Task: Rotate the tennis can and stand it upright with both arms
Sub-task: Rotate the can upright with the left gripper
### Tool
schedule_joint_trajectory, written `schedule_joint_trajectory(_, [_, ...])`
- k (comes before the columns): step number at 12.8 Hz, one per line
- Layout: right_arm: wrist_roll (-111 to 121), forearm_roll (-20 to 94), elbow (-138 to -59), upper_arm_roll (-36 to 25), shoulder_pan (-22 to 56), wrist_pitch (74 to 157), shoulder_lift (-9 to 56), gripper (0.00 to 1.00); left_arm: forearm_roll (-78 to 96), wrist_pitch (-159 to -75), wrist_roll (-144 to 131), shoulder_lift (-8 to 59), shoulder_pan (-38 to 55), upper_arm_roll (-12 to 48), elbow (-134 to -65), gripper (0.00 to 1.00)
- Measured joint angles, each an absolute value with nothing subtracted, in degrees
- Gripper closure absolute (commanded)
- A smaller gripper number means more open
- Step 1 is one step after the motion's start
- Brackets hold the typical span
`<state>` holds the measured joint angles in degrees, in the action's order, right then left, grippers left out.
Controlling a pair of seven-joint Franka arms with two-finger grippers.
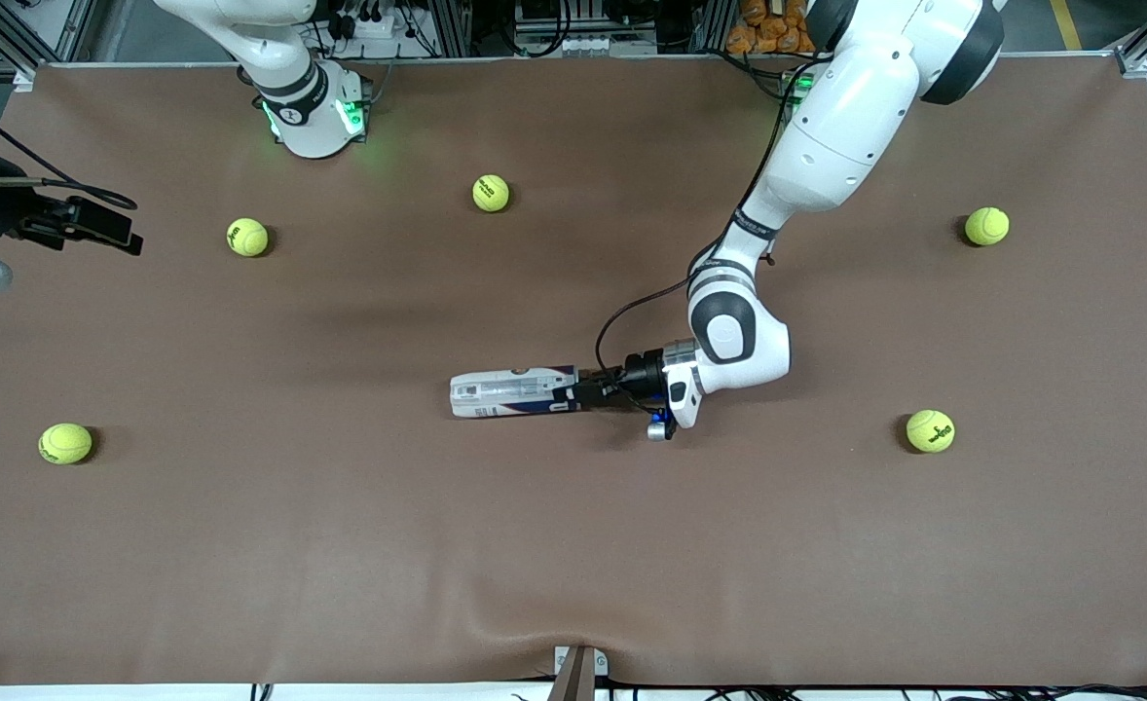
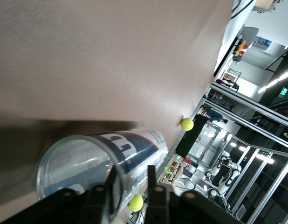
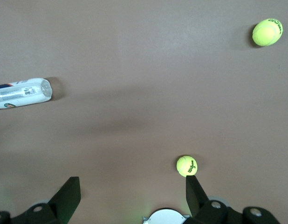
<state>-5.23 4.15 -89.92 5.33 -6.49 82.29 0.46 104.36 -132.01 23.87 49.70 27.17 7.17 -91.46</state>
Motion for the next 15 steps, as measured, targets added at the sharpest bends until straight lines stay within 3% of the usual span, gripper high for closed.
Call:
schedule_joint_trajectory(3, [-5.22, 6.01, -89.93, 4.66, -7.00, 83.35, 0.43, 0.00, 100.15, -133.78, 24.42, 47.89, 26.83, 6.06, -89.69, 1.00])
schedule_joint_trajectory(8, [-5.08, 6.19, -89.97, 4.60, -7.03, 85.67, 0.32, 0.00, 67.72, -133.25, 4.27, 37.82, 22.82, 5.68, -88.93, 1.00])
schedule_joint_trajectory(12, [-4.59, 5.83, -90.36, 4.48, -7.12, 87.83, 0.32, 0.00, 38.86, -124.66, -12.94, 31.01, 23.37, 6.18, -87.04, 1.00])
schedule_joint_trajectory(15, [-3.59, 3.53, -90.42, 4.47, -7.12, 88.83, 0.32, 0.00, 20.68, -113.78, -23.29, 30.06, 25.77, 6.59, -80.47, 1.00])
